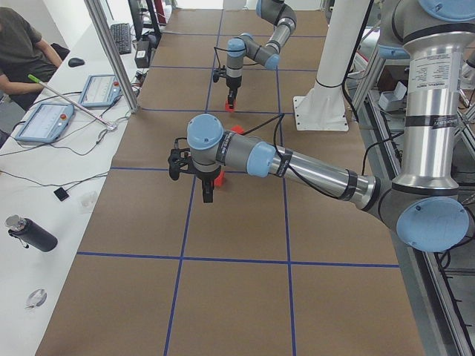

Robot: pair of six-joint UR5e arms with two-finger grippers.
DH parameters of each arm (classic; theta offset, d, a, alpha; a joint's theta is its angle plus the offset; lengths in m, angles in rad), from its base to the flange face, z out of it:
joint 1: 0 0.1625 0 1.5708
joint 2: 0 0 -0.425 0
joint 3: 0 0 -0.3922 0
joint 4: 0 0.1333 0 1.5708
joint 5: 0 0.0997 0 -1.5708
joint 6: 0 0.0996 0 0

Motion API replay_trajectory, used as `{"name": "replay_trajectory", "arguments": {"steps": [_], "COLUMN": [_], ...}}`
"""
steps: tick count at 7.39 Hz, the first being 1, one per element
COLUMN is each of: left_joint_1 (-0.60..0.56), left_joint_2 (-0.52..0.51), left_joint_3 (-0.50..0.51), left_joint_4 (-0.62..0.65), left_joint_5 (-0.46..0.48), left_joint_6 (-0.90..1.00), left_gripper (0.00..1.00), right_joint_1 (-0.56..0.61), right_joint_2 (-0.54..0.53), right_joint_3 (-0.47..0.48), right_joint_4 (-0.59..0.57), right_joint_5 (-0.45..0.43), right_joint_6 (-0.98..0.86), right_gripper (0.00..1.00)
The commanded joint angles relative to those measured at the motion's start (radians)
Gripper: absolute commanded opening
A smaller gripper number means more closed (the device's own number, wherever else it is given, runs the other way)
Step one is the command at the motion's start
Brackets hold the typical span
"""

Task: Form red blocks into L shape at center
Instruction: 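Lower the cube onto the center grid line and open the right gripper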

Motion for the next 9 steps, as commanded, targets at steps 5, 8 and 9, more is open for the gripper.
{"name": "replay_trajectory", "arguments": {"steps": [5, 8, 9], "left_joint_1": [0.000, 0.000, 0.000], "left_joint_2": [0.000, 0.000, 0.000], "left_joint_3": [0.001, 0.001, 0.001], "left_joint_4": [0.000, 0.000, 0.000], "left_joint_5": [0.001, 0.001, 0.001], "left_joint_6": [0.000, 0.000, 0.000], "left_gripper": [1.00, 1.00, 1.00], "right_joint_1": [-0.015, -0.019, -0.019], "right_joint_2": [-0.013, -0.011, -0.008], "right_joint_3": [-0.003, -0.011, -0.018], "right_joint_4": [0.000, 0.003, 0.003], "right_joint_5": [-0.002, -0.002, -0.002], "right_joint_6": [-0.057, -0.059, -0.059], "right_gripper": [0.00, 0.00, 0.00]}}
